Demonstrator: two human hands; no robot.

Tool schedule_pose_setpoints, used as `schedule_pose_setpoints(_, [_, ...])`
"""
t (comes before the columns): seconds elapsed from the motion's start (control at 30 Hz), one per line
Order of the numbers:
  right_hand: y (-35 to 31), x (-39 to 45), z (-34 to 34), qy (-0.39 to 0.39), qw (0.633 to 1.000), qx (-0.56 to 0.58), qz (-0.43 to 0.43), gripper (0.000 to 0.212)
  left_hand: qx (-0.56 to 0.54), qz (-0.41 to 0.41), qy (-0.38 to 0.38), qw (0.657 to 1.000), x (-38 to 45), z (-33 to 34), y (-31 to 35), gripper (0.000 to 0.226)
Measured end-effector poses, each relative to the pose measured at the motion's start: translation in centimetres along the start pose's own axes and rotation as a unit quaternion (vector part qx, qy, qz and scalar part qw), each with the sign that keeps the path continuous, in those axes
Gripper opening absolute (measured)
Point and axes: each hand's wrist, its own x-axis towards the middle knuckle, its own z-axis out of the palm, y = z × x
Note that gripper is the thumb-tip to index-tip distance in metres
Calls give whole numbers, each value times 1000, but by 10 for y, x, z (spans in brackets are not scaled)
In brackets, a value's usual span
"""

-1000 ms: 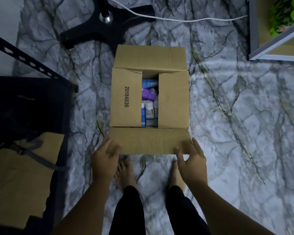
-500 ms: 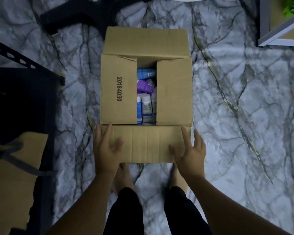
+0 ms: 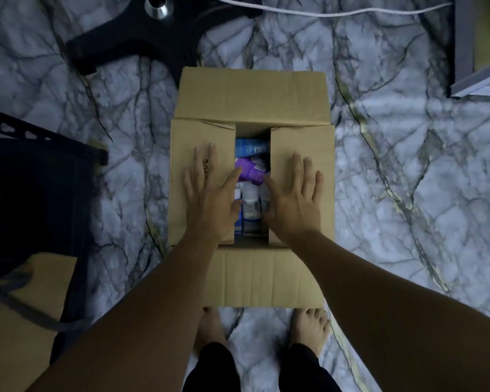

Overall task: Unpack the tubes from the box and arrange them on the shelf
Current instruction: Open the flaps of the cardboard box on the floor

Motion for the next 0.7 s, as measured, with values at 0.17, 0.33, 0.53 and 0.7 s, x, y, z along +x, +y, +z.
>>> schedule_pose_setpoints(0.17, [6,-26,-56,-22,998,51,-20,72,-27,29,23,999,-20,-49,-1,75])
schedule_pose_setpoints(0.33, [46,-53,-107,34,997,69,21,74,-96,-36,80,992,-38,-101,-29,72])
schedule_pose_setpoints(0.53, [100,-52,-102,76,990,8,116,71,39,-141,79,986,-36,-109,-58,86])
schedule_pose_setpoints(0.7, [110,-26,-67,-76,990,41,112,75,-3,-193,-5,981,-8,-68,-86,96])
